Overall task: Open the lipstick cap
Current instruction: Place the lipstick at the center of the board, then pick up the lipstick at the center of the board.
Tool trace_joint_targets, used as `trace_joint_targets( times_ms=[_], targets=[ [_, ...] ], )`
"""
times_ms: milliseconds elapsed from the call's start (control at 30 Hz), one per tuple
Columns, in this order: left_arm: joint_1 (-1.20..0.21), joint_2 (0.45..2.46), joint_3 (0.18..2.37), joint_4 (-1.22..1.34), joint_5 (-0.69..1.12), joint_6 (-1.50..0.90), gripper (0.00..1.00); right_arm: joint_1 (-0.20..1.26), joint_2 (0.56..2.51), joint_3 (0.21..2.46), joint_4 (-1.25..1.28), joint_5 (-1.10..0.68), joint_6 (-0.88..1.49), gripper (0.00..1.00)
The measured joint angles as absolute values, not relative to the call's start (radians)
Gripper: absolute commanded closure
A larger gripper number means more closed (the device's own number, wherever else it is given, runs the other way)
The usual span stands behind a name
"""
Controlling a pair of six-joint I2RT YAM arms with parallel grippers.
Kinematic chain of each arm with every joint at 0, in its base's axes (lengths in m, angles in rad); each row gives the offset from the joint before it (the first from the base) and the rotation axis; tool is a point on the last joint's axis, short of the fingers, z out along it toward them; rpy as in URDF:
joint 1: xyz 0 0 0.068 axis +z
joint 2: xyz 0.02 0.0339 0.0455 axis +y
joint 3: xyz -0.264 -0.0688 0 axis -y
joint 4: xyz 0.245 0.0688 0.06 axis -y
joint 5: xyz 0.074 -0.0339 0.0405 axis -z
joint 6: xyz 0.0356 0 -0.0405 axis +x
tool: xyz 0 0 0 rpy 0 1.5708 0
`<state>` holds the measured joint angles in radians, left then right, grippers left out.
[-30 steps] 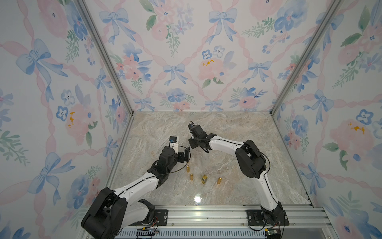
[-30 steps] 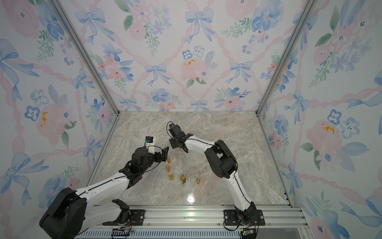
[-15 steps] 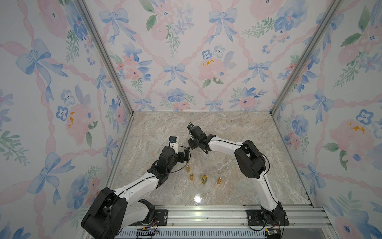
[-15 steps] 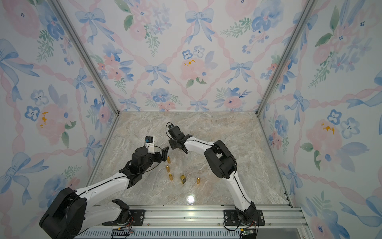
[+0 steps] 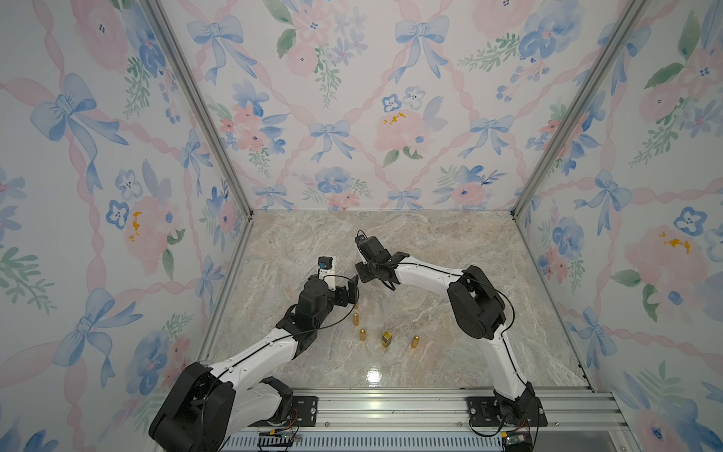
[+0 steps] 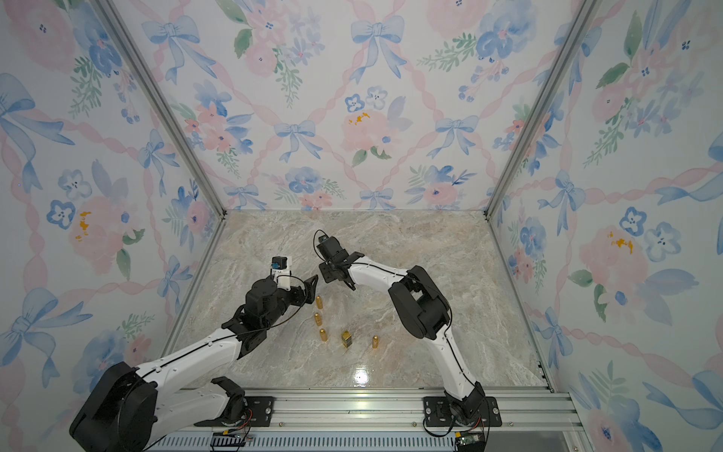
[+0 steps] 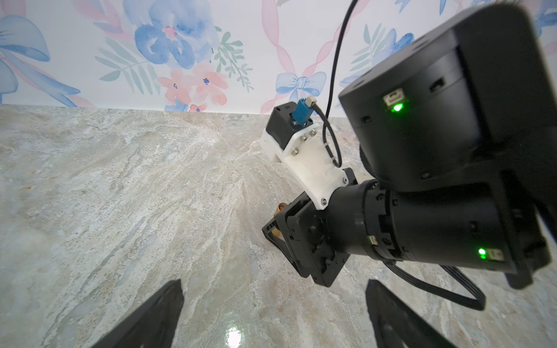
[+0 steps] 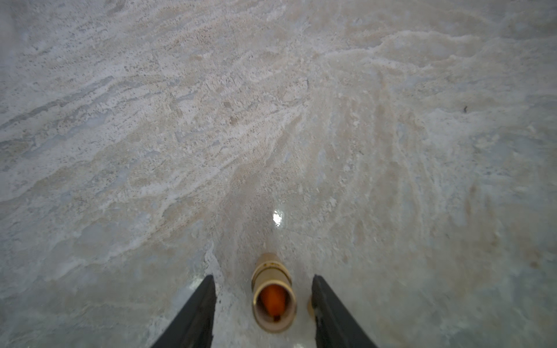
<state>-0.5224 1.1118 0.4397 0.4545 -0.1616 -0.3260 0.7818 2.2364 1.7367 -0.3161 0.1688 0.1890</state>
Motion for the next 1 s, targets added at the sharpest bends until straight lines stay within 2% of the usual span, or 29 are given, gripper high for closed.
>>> trace_joint_targets(
  times_ms=[367,567,767,1000],
  targets=[
    [-0.516,1.050,0.422,0.409,-0.195,-0.388,0.02,0.816,2.074,1.816,-0.625,0.150,0.355,0.34],
    [-0.516,1.019,0.406,0.364,-0.228,-0.428,0.02,0.873,2.053,1.827,-0.741,0.096,0.476,0.32],
    [-0.516,0.957,0.381,0.331,-0.265,-0.462,0.02,0.911,2.054,1.827,-0.793,0.044,0.588,0.32],
    [-0.513,0.912,0.361,0.311,-0.297,-0.491,0.02,0.930,2.096,1.826,-0.793,0.002,0.696,0.38]
  ],
)
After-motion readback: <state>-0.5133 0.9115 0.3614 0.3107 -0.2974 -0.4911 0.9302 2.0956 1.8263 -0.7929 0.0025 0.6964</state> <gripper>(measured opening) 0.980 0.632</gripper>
